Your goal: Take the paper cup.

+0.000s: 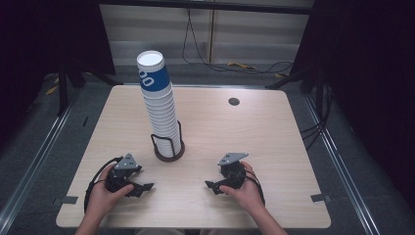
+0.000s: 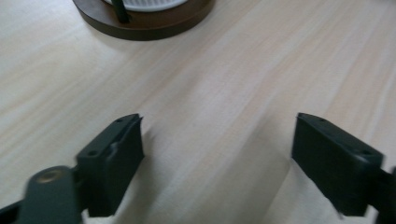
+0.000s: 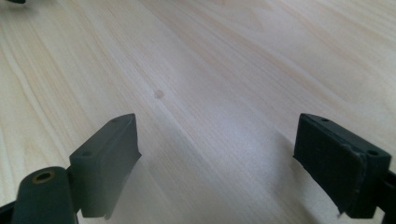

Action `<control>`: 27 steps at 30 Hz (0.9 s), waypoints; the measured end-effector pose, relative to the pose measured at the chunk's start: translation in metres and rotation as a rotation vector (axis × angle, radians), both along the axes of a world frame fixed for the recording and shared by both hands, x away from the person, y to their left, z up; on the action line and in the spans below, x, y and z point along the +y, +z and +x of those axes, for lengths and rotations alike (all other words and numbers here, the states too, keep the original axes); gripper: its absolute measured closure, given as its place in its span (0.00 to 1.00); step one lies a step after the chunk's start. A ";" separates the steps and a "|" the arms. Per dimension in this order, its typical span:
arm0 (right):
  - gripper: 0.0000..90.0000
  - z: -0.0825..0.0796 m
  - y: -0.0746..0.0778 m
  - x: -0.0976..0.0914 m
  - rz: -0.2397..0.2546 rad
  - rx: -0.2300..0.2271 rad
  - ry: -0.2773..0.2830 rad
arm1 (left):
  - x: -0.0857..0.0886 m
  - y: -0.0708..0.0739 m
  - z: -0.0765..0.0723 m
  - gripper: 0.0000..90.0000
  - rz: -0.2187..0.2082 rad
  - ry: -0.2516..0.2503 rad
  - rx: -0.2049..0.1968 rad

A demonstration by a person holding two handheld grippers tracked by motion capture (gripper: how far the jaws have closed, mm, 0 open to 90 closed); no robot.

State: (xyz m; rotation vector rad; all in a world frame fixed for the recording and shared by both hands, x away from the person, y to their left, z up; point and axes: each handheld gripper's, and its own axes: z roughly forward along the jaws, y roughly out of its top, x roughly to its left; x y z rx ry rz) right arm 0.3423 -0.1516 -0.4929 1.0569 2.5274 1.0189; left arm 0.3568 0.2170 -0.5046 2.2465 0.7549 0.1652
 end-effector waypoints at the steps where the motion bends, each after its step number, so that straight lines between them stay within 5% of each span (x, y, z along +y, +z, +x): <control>1: 0.15 0.000 0.002 0.000 -0.004 -0.004 0.004 | 0.000 0.002 0.000 0.18 0.010 -0.006 -0.005; 12: 0.15 0.014 0.029 -0.002 0.055 -0.011 0.070 | -0.001 0.037 0.006 0.18 -0.095 -0.009 0.010; 22: 0.15 0.027 0.047 0.011 0.063 -0.016 0.131 | 0.000 0.073 0.015 0.18 -0.080 -0.052 0.027; 27: 0.15 0.031 0.058 0.018 0.080 -0.012 0.156 | 0.002 0.088 0.019 0.18 -0.116 -0.057 0.037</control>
